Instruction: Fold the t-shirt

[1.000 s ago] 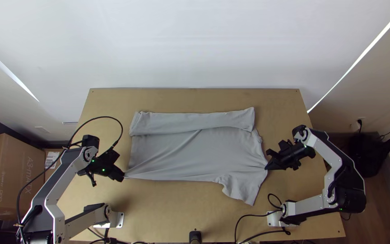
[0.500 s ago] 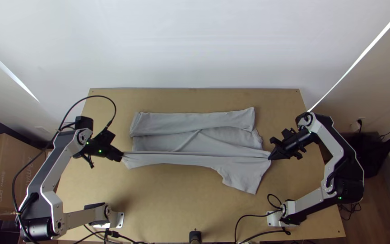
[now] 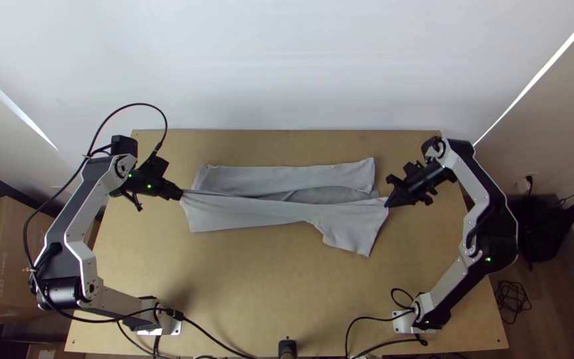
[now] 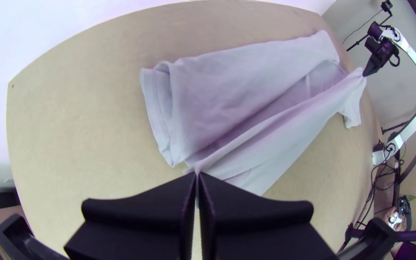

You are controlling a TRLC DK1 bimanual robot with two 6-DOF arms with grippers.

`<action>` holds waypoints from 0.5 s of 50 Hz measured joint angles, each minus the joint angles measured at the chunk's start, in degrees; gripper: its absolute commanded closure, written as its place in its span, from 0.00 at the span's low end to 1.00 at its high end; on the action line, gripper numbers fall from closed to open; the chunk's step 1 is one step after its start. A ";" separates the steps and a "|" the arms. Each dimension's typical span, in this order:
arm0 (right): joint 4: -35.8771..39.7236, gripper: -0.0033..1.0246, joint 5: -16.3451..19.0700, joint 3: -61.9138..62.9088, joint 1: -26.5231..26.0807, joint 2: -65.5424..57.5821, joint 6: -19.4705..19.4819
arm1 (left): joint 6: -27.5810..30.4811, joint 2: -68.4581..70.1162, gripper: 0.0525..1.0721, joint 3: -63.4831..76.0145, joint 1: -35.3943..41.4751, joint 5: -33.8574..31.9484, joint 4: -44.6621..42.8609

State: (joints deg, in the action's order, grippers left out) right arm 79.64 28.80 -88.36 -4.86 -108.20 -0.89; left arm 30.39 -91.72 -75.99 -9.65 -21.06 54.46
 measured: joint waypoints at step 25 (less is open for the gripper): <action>-5.33 0.98 1.29 -21.18 1.49 -12.37 6.38 | -3.04 -15.21 0.97 -20.72 2.34 0.02 -1.16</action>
State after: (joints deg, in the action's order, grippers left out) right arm 74.30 30.09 -109.54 -3.38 -120.57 5.50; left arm 27.35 -106.94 -96.71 -7.31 -21.04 53.30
